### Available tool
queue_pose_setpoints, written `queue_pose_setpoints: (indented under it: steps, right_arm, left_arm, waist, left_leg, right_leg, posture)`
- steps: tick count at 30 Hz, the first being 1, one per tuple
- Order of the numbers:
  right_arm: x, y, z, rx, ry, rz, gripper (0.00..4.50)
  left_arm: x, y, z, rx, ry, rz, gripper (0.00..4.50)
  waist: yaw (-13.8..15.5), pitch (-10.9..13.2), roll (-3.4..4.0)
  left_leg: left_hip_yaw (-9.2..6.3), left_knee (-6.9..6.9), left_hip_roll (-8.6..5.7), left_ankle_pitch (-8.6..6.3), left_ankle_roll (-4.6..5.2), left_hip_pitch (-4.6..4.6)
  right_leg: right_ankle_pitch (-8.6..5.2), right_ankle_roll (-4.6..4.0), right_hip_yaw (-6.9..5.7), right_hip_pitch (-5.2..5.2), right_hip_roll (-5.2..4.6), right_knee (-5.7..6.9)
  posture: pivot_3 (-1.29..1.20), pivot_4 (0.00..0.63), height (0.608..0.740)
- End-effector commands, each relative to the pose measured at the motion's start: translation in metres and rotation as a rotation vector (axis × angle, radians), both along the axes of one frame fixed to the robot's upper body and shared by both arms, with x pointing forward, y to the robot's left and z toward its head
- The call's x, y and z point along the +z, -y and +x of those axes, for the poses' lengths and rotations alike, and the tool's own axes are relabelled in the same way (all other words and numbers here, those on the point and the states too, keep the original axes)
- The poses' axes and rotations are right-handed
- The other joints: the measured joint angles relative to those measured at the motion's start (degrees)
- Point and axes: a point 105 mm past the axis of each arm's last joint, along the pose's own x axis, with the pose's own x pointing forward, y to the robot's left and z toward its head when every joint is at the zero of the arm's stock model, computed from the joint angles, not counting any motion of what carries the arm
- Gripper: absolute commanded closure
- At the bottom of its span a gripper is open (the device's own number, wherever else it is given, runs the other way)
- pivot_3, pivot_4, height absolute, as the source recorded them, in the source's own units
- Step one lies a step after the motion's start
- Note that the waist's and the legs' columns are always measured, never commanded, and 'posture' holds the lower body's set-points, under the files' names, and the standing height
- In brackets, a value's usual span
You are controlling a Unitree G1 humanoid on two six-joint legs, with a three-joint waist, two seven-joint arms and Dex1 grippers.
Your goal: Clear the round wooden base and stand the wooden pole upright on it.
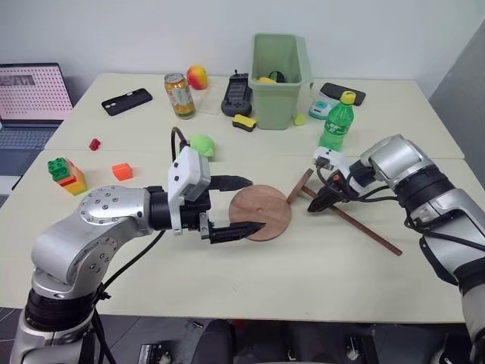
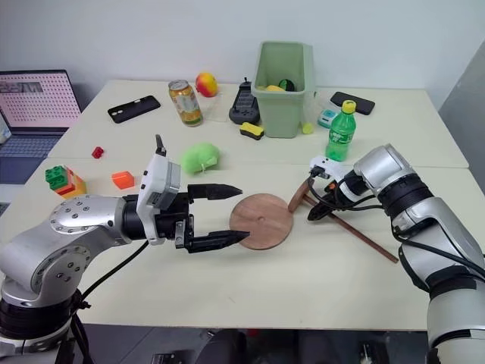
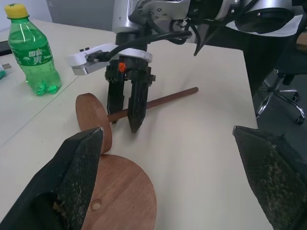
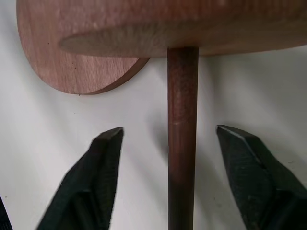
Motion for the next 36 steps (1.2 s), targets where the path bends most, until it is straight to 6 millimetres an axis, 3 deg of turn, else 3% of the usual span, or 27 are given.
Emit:
queue_pose_setpoints:
  steps: [1, 7, 10, 12, 14, 16, 18, 21, 25, 30, 36]
  right_arm:
    - [0.013, -0.003, 0.005, 0.005, 0.024, 0.011, 2.37]
    - [0.017, -0.003, 0.008, 0.004, 0.026, 0.009, 3.69]
    - [0.031, -0.004, 0.013, -0.018, 0.045, 0.046, 4.25]
    - [0.056, -0.013, 0.019, -0.072, 0.076, 0.176, 4.25]
    - [0.101, -0.028, 0.024, -0.094, 0.153, 0.402, 4.25]
    - [0.129, -0.036, 0.025, -0.089, 0.218, 0.535, 4.25]
    - [0.167, -0.048, 0.017, -0.012, 0.415, 0.692, 4.25]
    - [0.191, -0.063, 0.007, -0.050, 0.614, 0.849, 4.25]
    - [0.182, -0.088, -0.014, -0.084, 0.936, 0.947, 4.25]
    - [0.160, -0.106, -0.020, -0.240, 1.014, 1.038, 4.25]
    - [0.132, -0.117, -0.023, -0.305, 1.014, 1.041, 4.25]
  left_arm:
    - [0.008, 0.003, -0.006, -0.033, 0.029, 0.006, 0.00]
    - [0.007, 0.001, -0.007, -0.054, 0.019, 0.032, 0.00]
    - [0.006, -0.001, -0.007, -0.054, 0.017, 0.037, 0.00]
    - [0.005, -0.004, -0.003, -0.030, 0.037, 0.043, 0.00]
    - [0.003, -0.008, 0.002, 0.031, 0.080, -0.006, 0.00]
    - [0.006, -0.012, 0.006, 0.085, 0.105, -0.094, 0.00]
    - [-0.007, -0.020, 0.006, 0.171, 0.136, -0.089, 0.00]
    - [-0.021, -0.029, -0.005, 0.230, 0.071, -0.138, 0.00]
    - [-0.045, -0.042, -0.029, 0.344, -0.075, -0.192, 0.00]
    - [-0.059, -0.056, -0.047, 0.443, -0.073, -0.193, 0.00]
    - [-0.075, -0.061, -0.059, 0.492, -0.056, -0.168, 0.00]
  waist:
    - [0.07, 0.00, 0.00]
    - [0.02, 0.00, 0.00]
    - [-0.04, 0.00, 0.00]
    - [-0.06, 0.01, 0.01]
    - [-0.15, 0.02, 0.03]
    - [-0.20, 0.02, 0.03]
    - [-0.15, 0.01, 0.03]
    - [-0.34, 0.01, 0.03]
    - [-0.56, -0.21, -0.15]
    - [-0.17, -0.18, -0.06]
    - [0.26, -0.22, -0.08]
  left_leg:
    - [0.00, 0.00, -0.01, 0.00, 0.00, 0.00]
    - [0.00, 0.00, -0.02, 0.00, 0.00, 0.00]
    - [0.01, 0.00, -0.03, 0.00, -0.01, 0.00]
    - [0.01, -0.01, -0.04, 0.00, -0.01, 0.00]
    - [0.02, -0.02, -0.03, 0.01, -0.01, 0.00]
    - [0.03, -0.06, 0.04, 0.02, -0.04, 0.01]
    - [0.00, -0.07, 0.05, 0.01, -0.03, -0.02]
    - [0.07, -0.15, 0.13, -0.01, -0.01, -0.02]
    - [0.00, -0.15, 0.12, -0.02, 0.01, -0.06]
    - [-0.01, -0.14, 0.07, -0.01, -0.03, -0.02]
    - [-0.05, -0.15, -0.02, 0.01, -0.05, 0.11]
  right_leg:
    - [0.00, 0.00, 0.00, 0.00, 0.00, 0.00]
    - [0.00, 0.00, 0.00, 0.00, 0.00, 0.00]
    - [0.00, 0.00, 0.00, 0.00, 0.00, 0.00]
    - [0.00, 0.00, -0.01, 0.00, 0.00, 0.00]
    - [0.00, 0.00, 0.01, -0.02, 0.00, 0.00]
    - [0.00, 0.00, 0.04, -0.05, -0.01, -0.01]
    - [0.00, 0.00, -0.01, -0.06, 0.00, -0.05]
    - [0.00, 0.00, 0.04, -0.05, 0.00, -0.10]
    - [0.00, 0.00, 0.07, -0.09, -0.04, 0.01]
    - [-0.03, 0.04, 0.13, -0.08, -0.12, 0.09]
    - [-0.03, 0.04, 0.05, 0.06, -0.12, 0.08]
  posture:
    - [0.00, 0.150, 0.740]
    - [0.00, 0.150, 0.740]
    - [0.00, 0.150, 0.740]
    - [0.00, 0.150, 0.740]
    - [0.00, 0.150, 0.740]
    - [0.00, 0.150, 0.740]
    - [0.00, 0.150, 0.740]
    - [0.00, 0.150, 0.740]
    - [0.00, 0.150, 0.740]
    - [0.00, 0.150, 0.740]
    - [0.00, 0.150, 0.740]
